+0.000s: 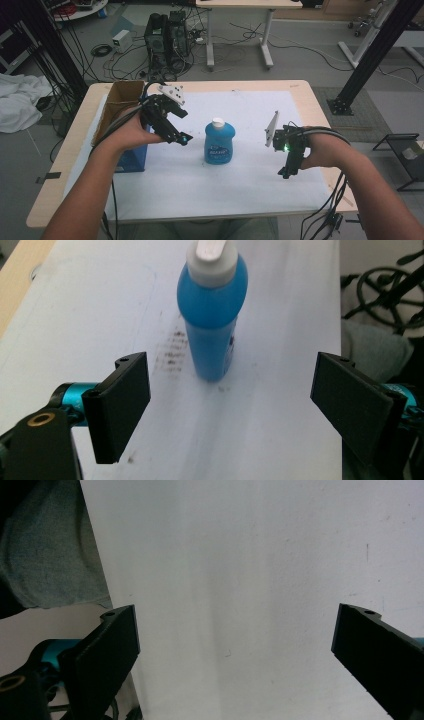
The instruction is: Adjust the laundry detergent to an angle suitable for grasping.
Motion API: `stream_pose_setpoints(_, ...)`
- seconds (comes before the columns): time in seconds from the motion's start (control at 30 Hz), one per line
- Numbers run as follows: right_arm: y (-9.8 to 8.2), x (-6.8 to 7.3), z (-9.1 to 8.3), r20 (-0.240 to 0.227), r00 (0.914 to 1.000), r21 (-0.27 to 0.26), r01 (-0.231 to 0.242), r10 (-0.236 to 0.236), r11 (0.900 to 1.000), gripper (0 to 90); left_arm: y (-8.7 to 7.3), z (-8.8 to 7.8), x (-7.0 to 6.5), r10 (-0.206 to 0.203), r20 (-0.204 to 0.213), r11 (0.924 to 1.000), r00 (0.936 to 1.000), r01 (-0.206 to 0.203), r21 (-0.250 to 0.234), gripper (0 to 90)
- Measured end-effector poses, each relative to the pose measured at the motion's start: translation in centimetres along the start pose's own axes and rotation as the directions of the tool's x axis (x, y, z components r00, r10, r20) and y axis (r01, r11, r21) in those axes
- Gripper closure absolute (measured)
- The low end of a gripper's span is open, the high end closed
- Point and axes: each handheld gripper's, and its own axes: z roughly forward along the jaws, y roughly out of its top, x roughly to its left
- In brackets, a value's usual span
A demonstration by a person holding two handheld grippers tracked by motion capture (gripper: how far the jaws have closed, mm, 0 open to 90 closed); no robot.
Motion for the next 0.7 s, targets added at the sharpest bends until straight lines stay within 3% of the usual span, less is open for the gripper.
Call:
stream_pose_setpoints(0.17, 0.1, 0.1, 0.0, -0.012, 0.9999, -0.003, -0.010, 0.010, 1.000, 4.1, 0.7, -0.6, -0.5, 0.010, -0.021, 0.9939, 0.9997, -0.008, 0.110, 10.3)
stream_pose_setpoints(0.2, 0.1, -0.1, -0.1, 0.000, 0.9996, 0.010, 0.030, -0.030, 1.000, 4.1, 0.9, -0.8, -0.5, 0.039, -0.024, 0.9881, 0.9990, -0.035, 0.150, 10.3)
stream_pose_setpoints(0.23, 0.1, -0.1, -0.1, 0.000, 0.9996, 0.011, 0.028, -0.028, 1.000, 4.1, 1.0, -0.7, -0.7, 0.035, -0.026, 0.9855, 0.9991, -0.030, 0.167, 10.3)
stream_pose_setpoints(0.33, 0.2, -0.1, -0.1, 0.008, 0.9992, 0.017, 0.038, -0.038, 0.999, 4.1, 1.4, -0.7, -0.7, 0.070, -0.022, 0.9627, 0.9973, -0.062, 0.263, 10.3)
stream_pose_setpoints(0.37, 0.3, 0.2, -0.1, -0.005, 1.0000, 0.005, -0.008, 0.008, 1.000, 4.1, 1.5, -0.6, -0.7, 0.081, -0.016, 0.9514, 0.9966, -0.073, 0.299, 10.3)
stream_pose_setpoints(0.4, 0.4, 0.2, -0.1, -0.004, 0.9999, 0.000, -0.016, 0.016, 1.000, 4.1, 1.6, -0.5, -0.7, 0.078, -0.005, 0.9444, 0.9970, -0.072, 0.321, 10.3)
stream_pose_setpoints(0.5, 0.4, 0.2, -0.2, -0.011, 0.9999, 0.007, -0.003, 0.003, 1.000, 4.1, 1.9, -0.3, -0.7, 0.096, -0.008, 0.9164, 0.9953, -0.085, 0.391, 10.3)
stream_pose_setpoints(0.53, 0.4, 0.1, -0.1, -0.007, 0.9997, 0.001, 0.021, -0.021, 1.000, 4.1, 2.1, -0.3, -0.7, 0.098, -0.002, 0.9076, 0.9951, -0.089, 0.410, 10.3)
stream_pose_setpoints(0.57, 0.5, 0.3, -0.2, -0.005, 1.0000, 0.004, -0.003, 0.003, 1.000, 4.1, 2.1, -0.2, -0.8, 0.104, 0.005, 0.9009, 0.9946, -0.096, 0.423, 10.3)
stream_pose_setpoints(0.67, 0.7, 0.4, -0.3, -0.011, 0.9997, 0.011, -0.020, 0.020, 1.000, 4.1, 2.2, -0.1, -0.7, 0.101, 0.024, 0.8896, 0.9946, -0.101, 0.446, 10.3)
stream_pose_setpoints(0.7, 0.7, 0.4, -0.3, -0.005, 1.0000, 0.004, -0.005, 0.005, 1.000, 4.1, 2.2, 0.0, -0.6, 0.099, 0.027, 0.8846, 0.9947, -0.101, 0.455, 10.3)
